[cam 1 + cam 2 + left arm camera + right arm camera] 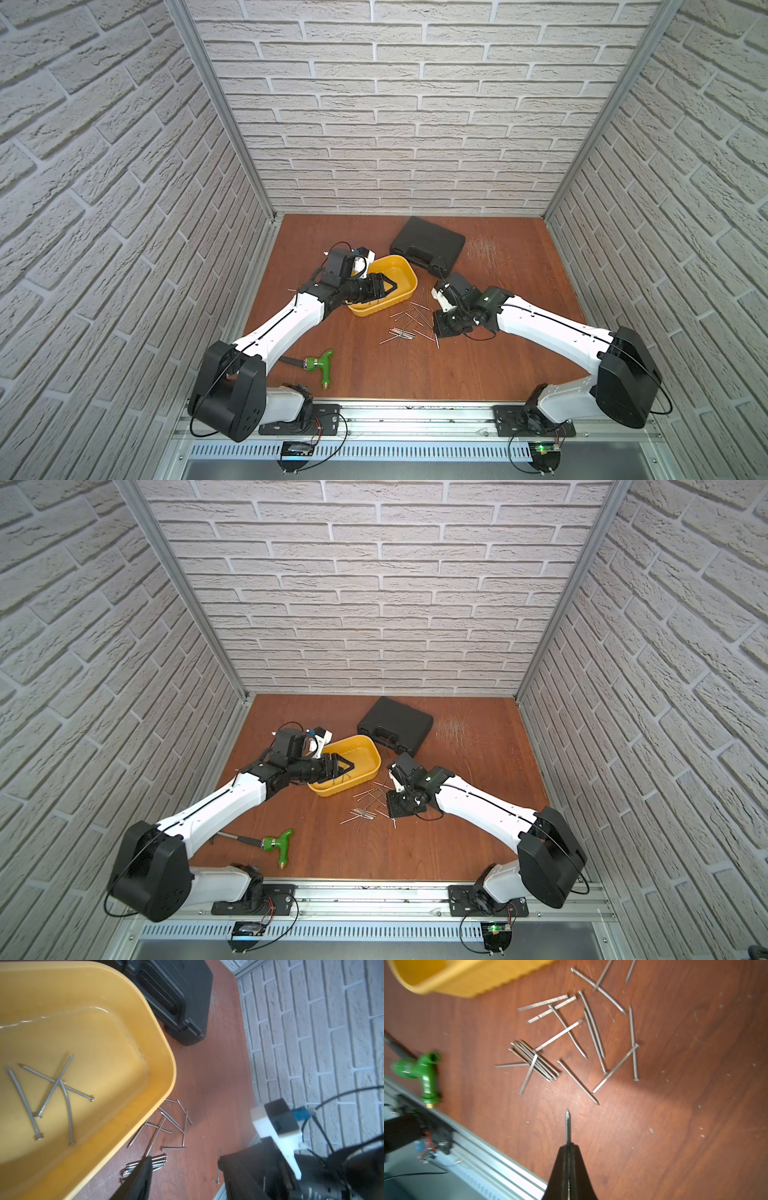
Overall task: Put the nails on the desktop into the storage box
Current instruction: Pick up the nail from the center of the board.
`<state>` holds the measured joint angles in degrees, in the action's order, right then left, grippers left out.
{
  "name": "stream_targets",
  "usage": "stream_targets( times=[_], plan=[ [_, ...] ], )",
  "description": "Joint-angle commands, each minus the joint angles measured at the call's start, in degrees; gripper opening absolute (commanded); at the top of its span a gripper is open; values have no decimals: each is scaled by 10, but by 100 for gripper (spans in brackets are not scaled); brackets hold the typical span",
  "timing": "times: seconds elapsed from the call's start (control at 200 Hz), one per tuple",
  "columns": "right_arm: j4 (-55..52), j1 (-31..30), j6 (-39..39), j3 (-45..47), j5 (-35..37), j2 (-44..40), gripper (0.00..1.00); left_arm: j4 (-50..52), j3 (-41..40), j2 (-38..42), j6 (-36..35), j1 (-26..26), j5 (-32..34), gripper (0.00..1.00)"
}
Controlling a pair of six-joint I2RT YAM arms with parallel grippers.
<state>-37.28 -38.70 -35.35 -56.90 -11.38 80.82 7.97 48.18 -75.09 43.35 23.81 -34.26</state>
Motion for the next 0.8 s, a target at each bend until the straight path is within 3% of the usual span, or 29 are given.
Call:
stream_targets(
  times=[0.0,0.22,0.795],
  plan=[
    [89,22,-41,-5,-89,-31,2,-101,-21,23,9,6,-46,63],
    [170,43,-101,-7,-146,-50,2,-128,-27,16,-9,45,-83,65],
    [226,70,-156,2,-182,-88,2,-126,8,-32,-33,113,-84,64]
  ],
)
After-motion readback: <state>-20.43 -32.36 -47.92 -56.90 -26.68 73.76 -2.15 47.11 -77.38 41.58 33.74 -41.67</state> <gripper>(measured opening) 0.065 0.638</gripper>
